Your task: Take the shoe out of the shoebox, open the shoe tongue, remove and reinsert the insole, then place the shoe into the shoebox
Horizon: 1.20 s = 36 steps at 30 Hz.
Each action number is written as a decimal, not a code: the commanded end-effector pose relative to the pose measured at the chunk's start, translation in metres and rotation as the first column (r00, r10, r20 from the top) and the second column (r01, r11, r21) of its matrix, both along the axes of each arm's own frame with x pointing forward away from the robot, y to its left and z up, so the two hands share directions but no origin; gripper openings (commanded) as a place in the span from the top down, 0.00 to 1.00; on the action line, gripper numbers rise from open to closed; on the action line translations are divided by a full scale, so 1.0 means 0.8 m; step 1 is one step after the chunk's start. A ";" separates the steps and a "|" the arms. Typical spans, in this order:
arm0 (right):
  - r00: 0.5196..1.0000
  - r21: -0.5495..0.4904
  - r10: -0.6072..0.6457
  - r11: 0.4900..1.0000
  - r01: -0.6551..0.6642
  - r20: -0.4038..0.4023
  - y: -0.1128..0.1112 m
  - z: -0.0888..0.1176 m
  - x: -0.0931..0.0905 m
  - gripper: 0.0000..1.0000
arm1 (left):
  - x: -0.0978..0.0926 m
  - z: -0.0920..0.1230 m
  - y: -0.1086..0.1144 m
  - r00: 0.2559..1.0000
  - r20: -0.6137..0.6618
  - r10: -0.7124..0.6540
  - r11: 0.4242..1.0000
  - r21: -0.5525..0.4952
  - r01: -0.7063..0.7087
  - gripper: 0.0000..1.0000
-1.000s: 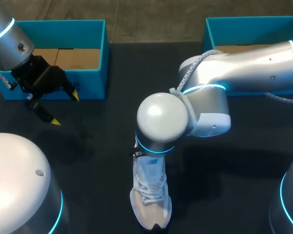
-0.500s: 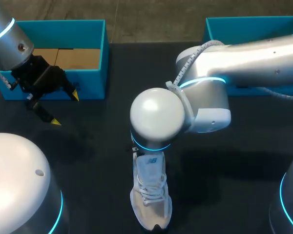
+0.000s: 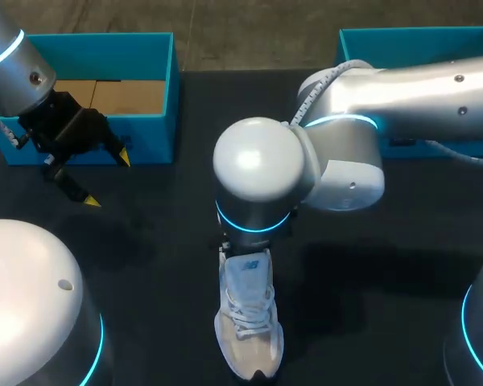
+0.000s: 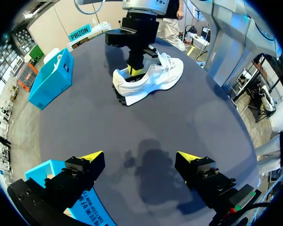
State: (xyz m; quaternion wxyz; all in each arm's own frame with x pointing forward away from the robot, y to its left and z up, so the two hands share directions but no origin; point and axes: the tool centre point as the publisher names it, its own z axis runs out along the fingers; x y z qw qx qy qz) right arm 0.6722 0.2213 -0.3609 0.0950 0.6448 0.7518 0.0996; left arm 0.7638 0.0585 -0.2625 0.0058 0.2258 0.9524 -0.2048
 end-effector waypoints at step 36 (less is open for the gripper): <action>0.996 -0.009 -0.059 0.998 0.059 -0.064 0.015 0.009 -0.051 0.00 | -0.001 0.001 0.000 1.000 0.001 0.001 1.000 0.003 -0.001 0.00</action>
